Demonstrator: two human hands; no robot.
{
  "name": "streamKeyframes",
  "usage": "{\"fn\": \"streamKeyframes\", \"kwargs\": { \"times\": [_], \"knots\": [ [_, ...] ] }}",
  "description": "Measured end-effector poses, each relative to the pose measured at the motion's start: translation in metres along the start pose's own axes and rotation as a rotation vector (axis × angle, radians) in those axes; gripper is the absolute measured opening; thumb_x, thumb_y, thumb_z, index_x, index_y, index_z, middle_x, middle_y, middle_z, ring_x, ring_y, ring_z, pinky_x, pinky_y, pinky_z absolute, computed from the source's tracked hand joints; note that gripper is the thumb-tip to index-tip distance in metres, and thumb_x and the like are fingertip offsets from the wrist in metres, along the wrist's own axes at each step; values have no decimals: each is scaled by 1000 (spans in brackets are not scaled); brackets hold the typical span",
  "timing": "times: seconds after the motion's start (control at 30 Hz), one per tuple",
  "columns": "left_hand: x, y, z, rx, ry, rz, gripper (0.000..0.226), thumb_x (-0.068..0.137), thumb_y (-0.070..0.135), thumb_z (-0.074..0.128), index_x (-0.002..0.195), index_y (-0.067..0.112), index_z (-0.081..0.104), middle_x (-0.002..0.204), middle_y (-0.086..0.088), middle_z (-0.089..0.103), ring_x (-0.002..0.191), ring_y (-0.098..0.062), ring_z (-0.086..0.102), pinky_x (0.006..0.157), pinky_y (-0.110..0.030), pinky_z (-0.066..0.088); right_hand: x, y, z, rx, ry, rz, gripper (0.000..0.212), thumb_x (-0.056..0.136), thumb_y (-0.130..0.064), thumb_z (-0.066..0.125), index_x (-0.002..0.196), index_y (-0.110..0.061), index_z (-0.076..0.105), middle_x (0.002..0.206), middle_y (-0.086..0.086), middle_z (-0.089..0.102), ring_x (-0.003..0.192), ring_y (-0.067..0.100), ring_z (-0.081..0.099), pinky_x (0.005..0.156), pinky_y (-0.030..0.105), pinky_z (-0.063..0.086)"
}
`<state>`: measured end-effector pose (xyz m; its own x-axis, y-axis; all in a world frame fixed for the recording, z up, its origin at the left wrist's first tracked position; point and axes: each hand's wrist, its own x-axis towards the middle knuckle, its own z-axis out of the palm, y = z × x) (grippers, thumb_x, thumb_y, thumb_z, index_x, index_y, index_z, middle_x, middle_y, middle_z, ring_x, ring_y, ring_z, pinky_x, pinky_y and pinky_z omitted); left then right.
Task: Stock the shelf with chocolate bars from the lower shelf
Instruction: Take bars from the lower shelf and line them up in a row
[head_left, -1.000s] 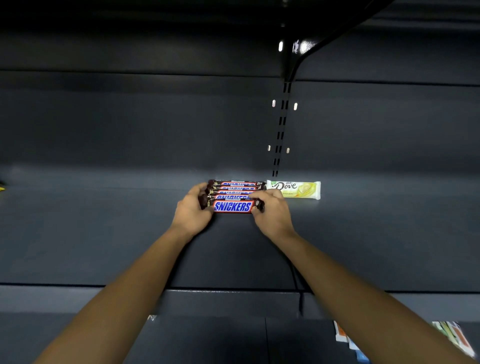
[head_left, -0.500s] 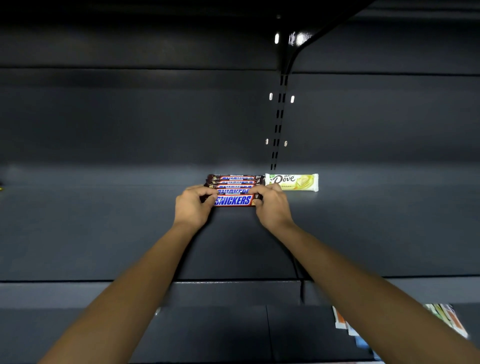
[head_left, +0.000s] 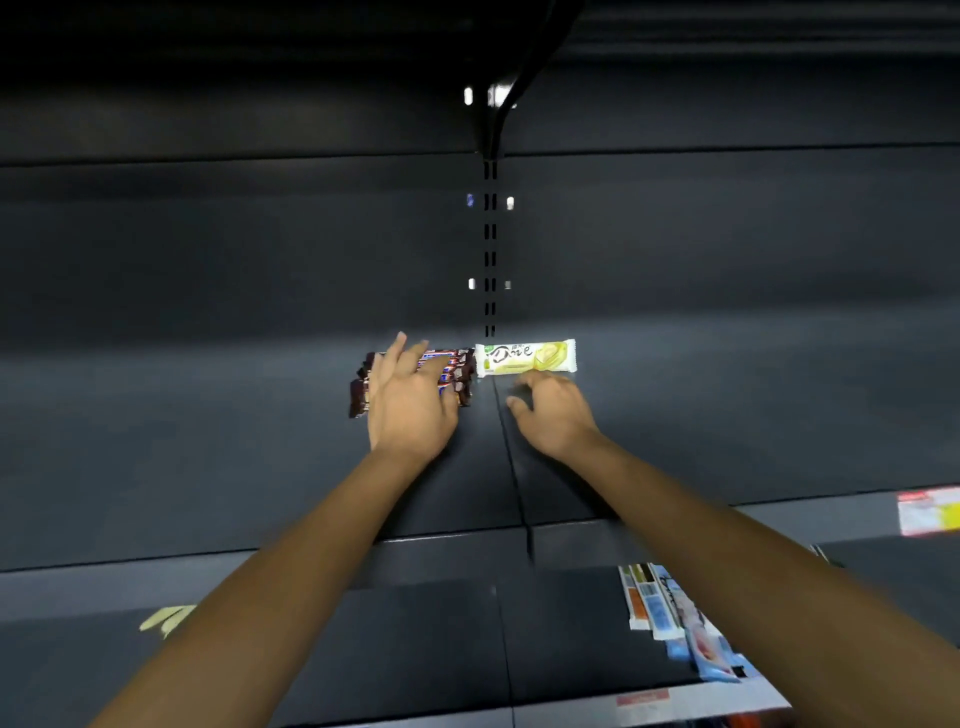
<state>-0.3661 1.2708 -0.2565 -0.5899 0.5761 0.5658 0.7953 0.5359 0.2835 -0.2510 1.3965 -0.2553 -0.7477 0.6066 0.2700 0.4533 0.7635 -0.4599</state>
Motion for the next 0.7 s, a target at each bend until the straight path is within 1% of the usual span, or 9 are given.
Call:
{"fn": "streamKeyframes", "kwargs": {
  "times": [0.07,0.17,0.23,0.37,0.43,0.53,0.7],
  "knots": [
    [-2,24,6,-50,-40,42,42,88,19,54,129,14,54,143,-7,43,142,-23,19,116,-31,13,-8,15,-13,-16,-14,-6,32,93,-26,51,118,-8,58,121,12,59,116,27,50,97,33,42],
    [-10,63,16,-82,-104,74,46,87,18,54,132,13,51,143,-7,43,139,-24,26,114,-31,18,-19,41,-34,-50,-24,-11,30,92,-28,52,112,-8,61,117,11,61,112,28,52,95,35,43],
    [-18,91,21,-82,-127,77,46,87,19,53,133,13,50,141,-7,45,135,-23,31,112,-31,22,-29,59,-48,-82,-38,-14,30,92,-28,52,113,-10,61,117,11,60,113,29,51,95,36,43],
    [-34,142,30,-64,-209,74,45,89,24,51,133,16,49,135,-4,51,126,-24,41,104,-34,36,-48,98,-75,-109,-47,-18,29,91,-29,52,115,-13,61,119,9,61,113,27,52,95,37,45],
    [-41,163,34,-54,-244,50,44,90,26,50,133,17,49,134,-4,52,124,-24,43,101,-35,38,-57,114,-86,-107,-52,-24,28,91,-28,53,113,-14,62,119,9,61,113,27,53,95,37,45],
    [-52,188,34,-37,-246,41,44,91,27,49,134,18,48,135,-4,52,124,-24,44,100,-34,39,-70,133,-98,-100,-37,-51,25,91,-26,53,111,-14,63,116,10,60,110,28,53,94,36,45],
    [-73,220,29,-15,-212,113,43,91,25,47,134,18,48,134,-3,52,123,-24,45,99,-33,38,-97,147,-105,-82,86,-96,22,91,-21,51,106,-13,64,110,9,62,106,28,52,91,33,42]
  ]
}}
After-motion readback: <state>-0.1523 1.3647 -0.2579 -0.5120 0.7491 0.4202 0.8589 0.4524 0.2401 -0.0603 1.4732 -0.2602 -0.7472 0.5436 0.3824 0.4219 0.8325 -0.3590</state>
